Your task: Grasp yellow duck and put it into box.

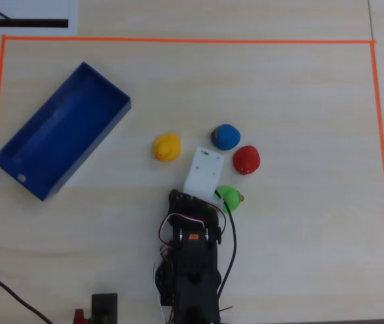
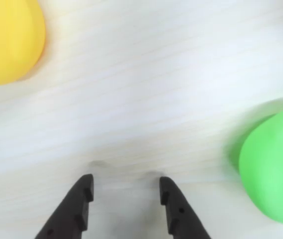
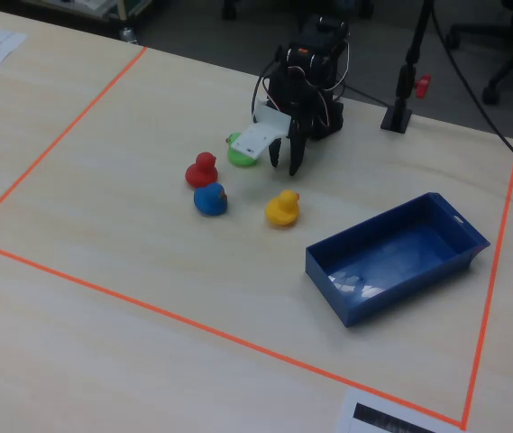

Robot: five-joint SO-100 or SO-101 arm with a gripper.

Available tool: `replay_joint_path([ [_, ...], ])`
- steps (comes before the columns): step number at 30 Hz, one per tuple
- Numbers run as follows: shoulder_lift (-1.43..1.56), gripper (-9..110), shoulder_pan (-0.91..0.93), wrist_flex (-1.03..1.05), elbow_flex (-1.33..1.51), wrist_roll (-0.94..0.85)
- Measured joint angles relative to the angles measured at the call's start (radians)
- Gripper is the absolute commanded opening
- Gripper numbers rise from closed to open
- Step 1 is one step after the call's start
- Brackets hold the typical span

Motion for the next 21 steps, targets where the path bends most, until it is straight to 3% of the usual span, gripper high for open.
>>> replay_joint_path([
  [4, 0.0, 50, 0.0, 0.0, 0.0, 0.011],
  [14, -0.009, 52, 0.023, 0.005, -0.025, 0.015],
  [21, -0.348, 53, 0.012, -0.127, -0.285, 0.063],
])
